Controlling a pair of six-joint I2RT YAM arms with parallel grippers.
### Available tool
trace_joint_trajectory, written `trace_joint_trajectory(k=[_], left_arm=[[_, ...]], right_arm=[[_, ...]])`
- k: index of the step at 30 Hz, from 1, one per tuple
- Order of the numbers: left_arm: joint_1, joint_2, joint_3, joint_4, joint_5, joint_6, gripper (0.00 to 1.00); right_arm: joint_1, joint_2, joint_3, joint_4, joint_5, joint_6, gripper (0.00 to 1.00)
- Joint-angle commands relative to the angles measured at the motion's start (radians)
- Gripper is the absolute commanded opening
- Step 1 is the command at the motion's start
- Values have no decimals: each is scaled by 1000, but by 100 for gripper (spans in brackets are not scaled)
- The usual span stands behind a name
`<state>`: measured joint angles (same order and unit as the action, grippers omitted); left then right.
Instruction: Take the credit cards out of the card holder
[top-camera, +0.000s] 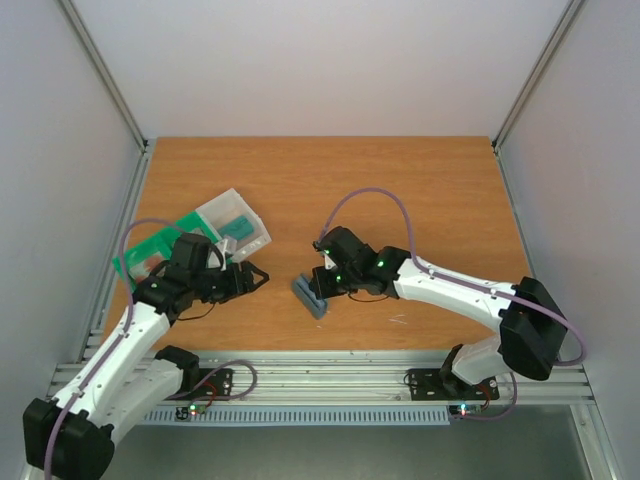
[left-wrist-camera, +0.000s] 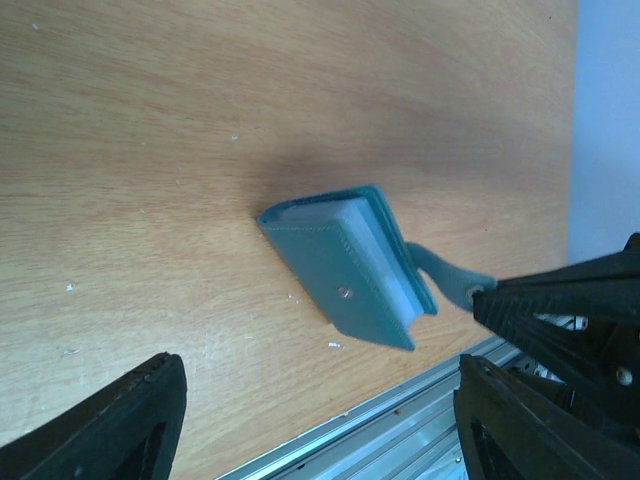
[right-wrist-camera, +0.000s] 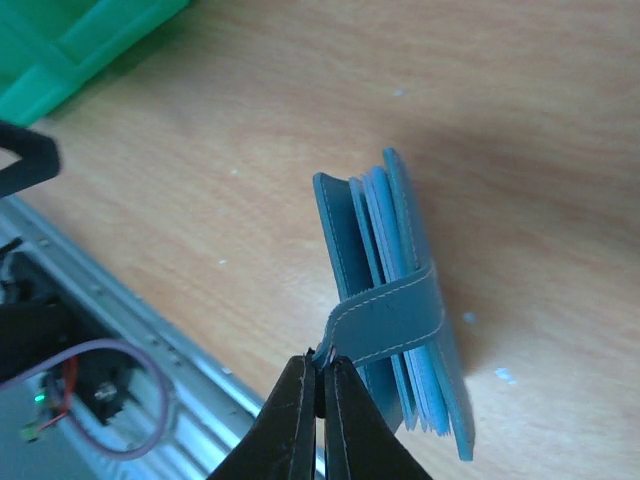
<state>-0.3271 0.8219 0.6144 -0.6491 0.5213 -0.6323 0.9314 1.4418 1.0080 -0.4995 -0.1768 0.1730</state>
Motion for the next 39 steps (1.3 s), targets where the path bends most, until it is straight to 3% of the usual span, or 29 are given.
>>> trace_joint_trajectory(k=[1,12,26,39], left_arm=[[-4,15,-21,83,14,-20,73],[-5,32,-78,135,43,-44,71],[-5,26,-104,130,42,-41,68],[-17,88,-148,253,79,-74,63]], right_arm=[[7,-48,-43,154,-148,105,1],[8,-61,-101,212,-194,167,1],[-32,-109,-157,-25,145,117,1],[-50,-83,-266,-58,271,149,1]])
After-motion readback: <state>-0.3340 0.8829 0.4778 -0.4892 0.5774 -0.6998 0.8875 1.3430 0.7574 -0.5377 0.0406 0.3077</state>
